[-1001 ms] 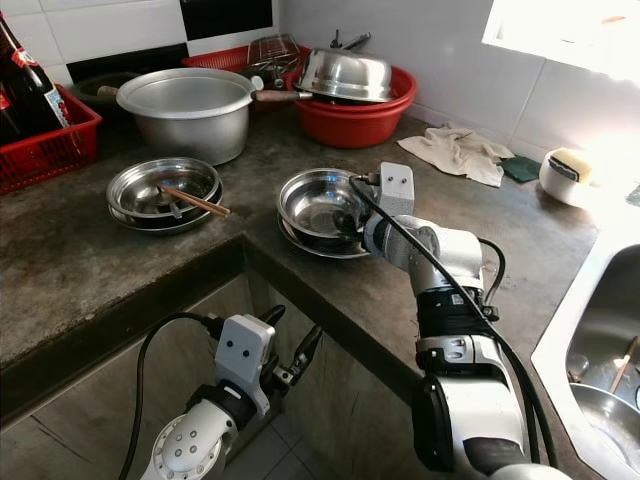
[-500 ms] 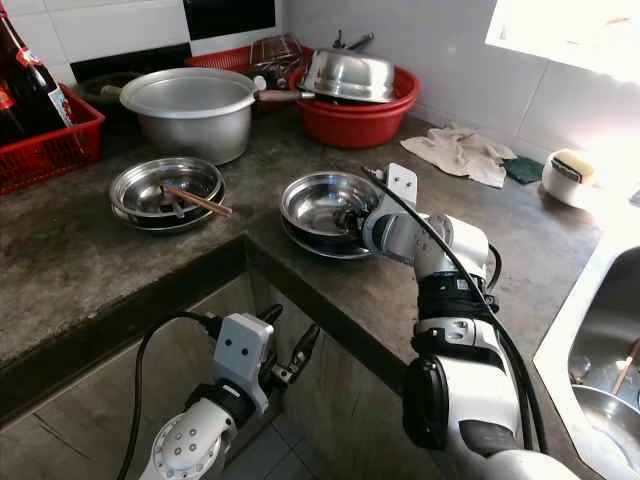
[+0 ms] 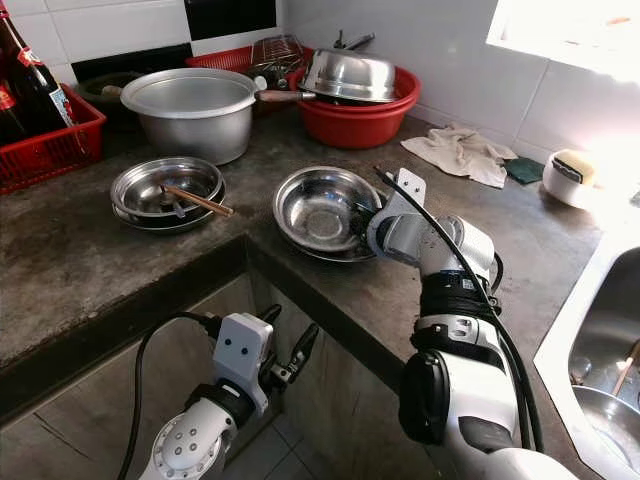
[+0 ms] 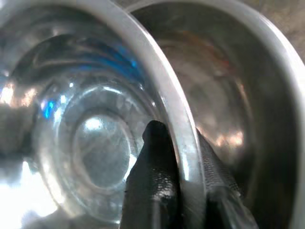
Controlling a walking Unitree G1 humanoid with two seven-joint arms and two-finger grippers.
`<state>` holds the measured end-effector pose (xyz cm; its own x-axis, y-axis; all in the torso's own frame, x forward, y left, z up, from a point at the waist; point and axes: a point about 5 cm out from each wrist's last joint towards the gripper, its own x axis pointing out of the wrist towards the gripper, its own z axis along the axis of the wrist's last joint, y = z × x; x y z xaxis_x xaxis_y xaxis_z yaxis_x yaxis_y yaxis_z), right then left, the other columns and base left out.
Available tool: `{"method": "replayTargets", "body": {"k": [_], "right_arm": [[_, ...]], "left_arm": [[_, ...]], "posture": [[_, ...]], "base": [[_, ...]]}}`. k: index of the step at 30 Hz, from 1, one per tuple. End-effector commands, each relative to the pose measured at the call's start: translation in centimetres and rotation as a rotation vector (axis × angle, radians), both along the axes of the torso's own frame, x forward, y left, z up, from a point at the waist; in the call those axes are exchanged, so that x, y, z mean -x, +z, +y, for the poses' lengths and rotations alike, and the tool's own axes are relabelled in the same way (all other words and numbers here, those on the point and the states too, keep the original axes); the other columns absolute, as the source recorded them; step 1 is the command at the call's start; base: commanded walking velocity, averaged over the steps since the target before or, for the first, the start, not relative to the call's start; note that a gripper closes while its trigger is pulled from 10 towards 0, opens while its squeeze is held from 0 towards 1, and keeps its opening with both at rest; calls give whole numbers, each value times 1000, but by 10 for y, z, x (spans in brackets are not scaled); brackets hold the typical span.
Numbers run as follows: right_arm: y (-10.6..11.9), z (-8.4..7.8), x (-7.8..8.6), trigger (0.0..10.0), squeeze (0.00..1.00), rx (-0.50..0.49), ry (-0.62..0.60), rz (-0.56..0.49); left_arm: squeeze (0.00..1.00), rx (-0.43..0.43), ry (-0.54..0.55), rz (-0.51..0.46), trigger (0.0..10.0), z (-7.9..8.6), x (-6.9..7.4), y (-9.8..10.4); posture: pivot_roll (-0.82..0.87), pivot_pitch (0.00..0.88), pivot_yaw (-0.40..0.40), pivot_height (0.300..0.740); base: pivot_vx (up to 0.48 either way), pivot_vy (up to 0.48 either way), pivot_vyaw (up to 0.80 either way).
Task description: Kitchen organization
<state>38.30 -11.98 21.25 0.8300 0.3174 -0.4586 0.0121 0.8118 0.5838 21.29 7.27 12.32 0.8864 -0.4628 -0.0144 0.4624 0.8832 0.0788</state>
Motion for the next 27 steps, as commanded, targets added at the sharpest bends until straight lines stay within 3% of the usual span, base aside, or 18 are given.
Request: {"method": "replayTargets", "body": {"k": [1,8,11,13,14,18,22,23,25,27], "right_arm": [[2,1,-1,0,0,-49,-30,14],[7,-4,-2,0,0,-197,-121,-7],[23,-16,-2,0,0,-248,-237,-158],[33,-22,3,0,0,-219,-286,-275],[33,-22,3,0,0,-219,-286,-275],[43,-28,21,0,0,-2,-313,-471],[46,-28,58,0,0,419,-291,-759],[46,-28,58,0,0,419,-291,-759],[38,-27,78,0,0,532,-275,-831],[32,-27,86,0,0,550,-268,-838]], "left_arm": [[0,5,-1,0,10000,-2,-1,2],[0,3,-1,1,10000,-2,-1,1],[0,3,1,1,10000,-2,-1,1],[0,1,1,0,10000,-2,-1,1],[0,1,1,0,10000,-2,-1,1],[0,6,3,-2,10000,-1,-2,1],[0,21,25,-16,10000,3,-2,3],[0,21,25,-16,10000,3,-2,3],[0,31,40,-19,10000,6,-3,3],[0,30,42,-22,10000,6,-3,4]], "posture": [[128,41,-102,740],[130,34,-100,740],[130,31,-98,740],[128,27,-97,740],[128,27,-97,740],[127,20,-91,740],[121,13,-88,740],[121,13,-88,740],[104,7,-80,740],[104,7,-80,740]], "base": [[0,0,0],[0,0,0],[0,0,0],[0,0,0],[0,0,0],[0,0,0],[0,0,0],[0,0,0],[0,0,0],[0,0,0]]}}
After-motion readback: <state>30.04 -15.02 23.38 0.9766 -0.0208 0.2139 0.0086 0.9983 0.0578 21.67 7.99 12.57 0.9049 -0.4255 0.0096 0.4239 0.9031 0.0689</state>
